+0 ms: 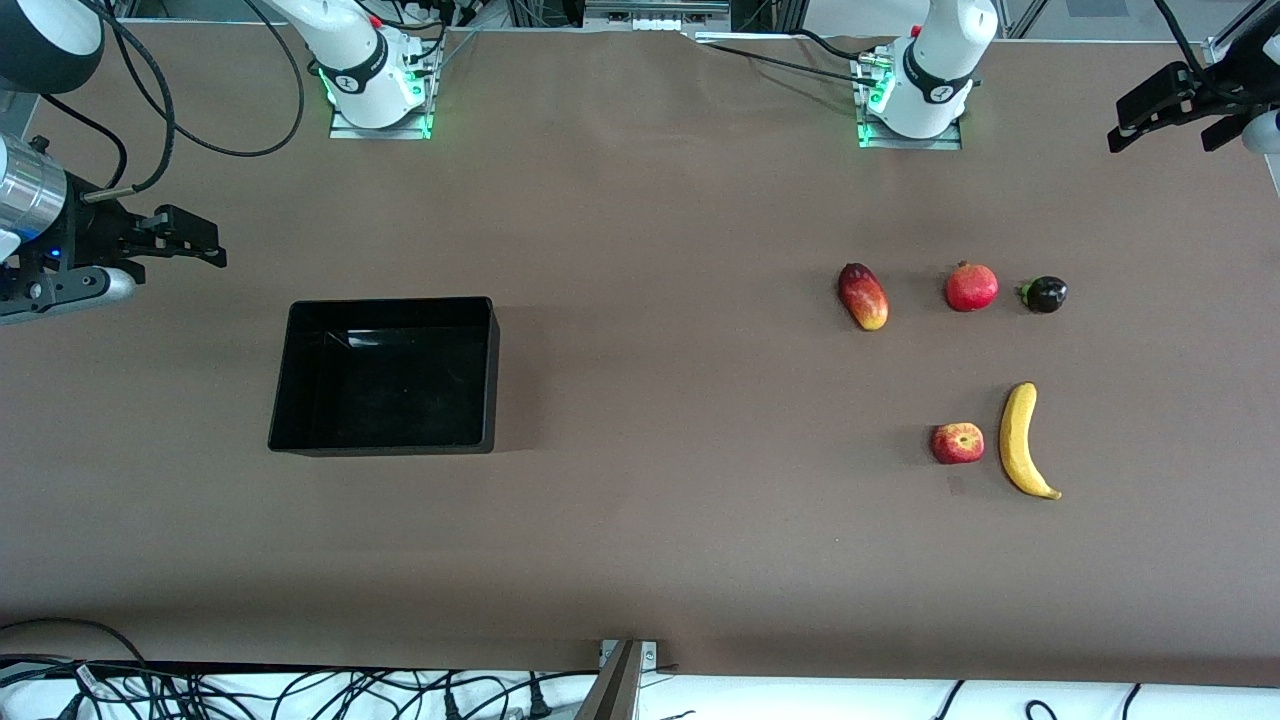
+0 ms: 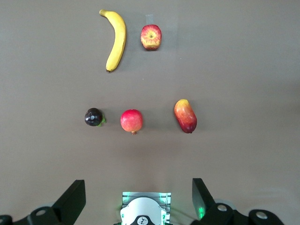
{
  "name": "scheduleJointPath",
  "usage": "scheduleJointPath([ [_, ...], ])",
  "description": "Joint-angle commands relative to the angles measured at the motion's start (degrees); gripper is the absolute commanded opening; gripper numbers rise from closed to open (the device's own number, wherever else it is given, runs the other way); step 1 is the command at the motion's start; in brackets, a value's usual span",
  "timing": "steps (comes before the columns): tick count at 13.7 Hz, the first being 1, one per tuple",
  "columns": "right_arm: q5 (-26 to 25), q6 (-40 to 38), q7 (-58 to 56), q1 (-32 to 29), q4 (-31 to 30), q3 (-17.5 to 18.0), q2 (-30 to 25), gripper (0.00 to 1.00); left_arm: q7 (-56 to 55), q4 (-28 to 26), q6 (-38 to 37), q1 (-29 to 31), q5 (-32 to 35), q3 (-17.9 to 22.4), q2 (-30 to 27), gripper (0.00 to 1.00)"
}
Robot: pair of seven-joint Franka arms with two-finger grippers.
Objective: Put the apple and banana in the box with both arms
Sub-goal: 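Reach the right gripper to the black box while the left gripper moves out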
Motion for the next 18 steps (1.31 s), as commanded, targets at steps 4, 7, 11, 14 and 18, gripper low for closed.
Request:
scheduleJointPath([
  [4, -2.0, 0.1, 0.2, -1.1, -0.2, 1.3, -0.6, 1.0, 0.0, -0.1, 0.6, -0.1, -0.7, 0.5, 0.3, 1.0],
  [7, -4.5, 0.4, 1.2, -1.2, -0.7, 1.3, 1.0, 1.0, 0.0, -0.1, 3.1, -0.2, -1.1, 1.4, 2.0, 1.0],
  [11, -5.1, 12.0, 1.4, -1.7, -9.3, 0.7, 4.8, 1.0, 0.0, -0.1, 4.6, -0.1, -1.1, 1.6, 3.9, 1.0],
  [14, -5.1, 23.6, 1.5, -2.1, -16.9, -0.1, 8.0, 1.0, -0.2, 0.0, 10.3, 0.0, -1.3, 1.7, 8.9, 1.0],
  [18, -3.6, 33.2, 1.7, -3.5, -20.9, -0.5, 14.2, 1.0, -0.5, 0.0, 26.5, 1.4, -3.9, 1.8, 23.5, 1.0],
])
